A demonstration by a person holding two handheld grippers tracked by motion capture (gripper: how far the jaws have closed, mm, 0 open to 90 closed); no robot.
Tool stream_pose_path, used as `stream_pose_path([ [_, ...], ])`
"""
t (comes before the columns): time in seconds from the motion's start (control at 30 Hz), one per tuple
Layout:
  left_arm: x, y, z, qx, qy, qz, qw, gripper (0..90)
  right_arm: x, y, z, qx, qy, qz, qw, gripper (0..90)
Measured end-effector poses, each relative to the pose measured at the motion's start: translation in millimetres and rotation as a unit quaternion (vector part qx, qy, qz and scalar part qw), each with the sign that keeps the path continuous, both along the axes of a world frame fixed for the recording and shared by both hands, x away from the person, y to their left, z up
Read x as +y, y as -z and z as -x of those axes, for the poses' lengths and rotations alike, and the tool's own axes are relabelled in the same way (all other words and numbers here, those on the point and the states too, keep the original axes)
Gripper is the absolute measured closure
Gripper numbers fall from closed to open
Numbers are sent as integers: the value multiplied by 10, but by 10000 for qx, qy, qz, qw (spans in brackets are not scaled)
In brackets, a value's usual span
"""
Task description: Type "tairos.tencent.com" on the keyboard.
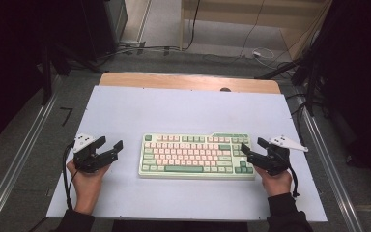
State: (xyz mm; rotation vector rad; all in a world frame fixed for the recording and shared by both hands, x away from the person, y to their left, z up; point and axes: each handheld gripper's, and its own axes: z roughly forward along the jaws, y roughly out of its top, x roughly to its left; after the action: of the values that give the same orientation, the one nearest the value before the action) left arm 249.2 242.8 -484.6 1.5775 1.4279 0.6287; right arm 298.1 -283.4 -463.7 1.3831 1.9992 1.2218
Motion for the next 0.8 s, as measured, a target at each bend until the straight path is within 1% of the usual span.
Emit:
stream_pose_path([
  [0.07, 23, 14, -12, 66, -57, -18, 10000, 305, -87, 8, -2, 7, 109, 2, 9999, 246],
  [0.27, 72, 44, -43, 142, -210, -97, 9996, 305, -347, 47, -9, 52, 471, 44, 9989, 247],
  [0.43, 138, 66, -69, 173, -359, -55, 9992, 305, -549, 99, -33, 150, 759, 58, 9970, 246],
  [0.5, 159, 72, -76, 192, -403, -42, 9990, 305, -602, 116, -46, 178, 849, 91, 9962, 246],
  [0.63, 180, 84, -92, 197, -457, -39, 9988, 305, -714, 152, -73, 265, 1052, 63, 9941, 246],
  [0.8, 185, 88, -106, 218, -457, -32, 9987, 305, -767, 178, -92, 327, 1160, 27, 9927, 246],
])
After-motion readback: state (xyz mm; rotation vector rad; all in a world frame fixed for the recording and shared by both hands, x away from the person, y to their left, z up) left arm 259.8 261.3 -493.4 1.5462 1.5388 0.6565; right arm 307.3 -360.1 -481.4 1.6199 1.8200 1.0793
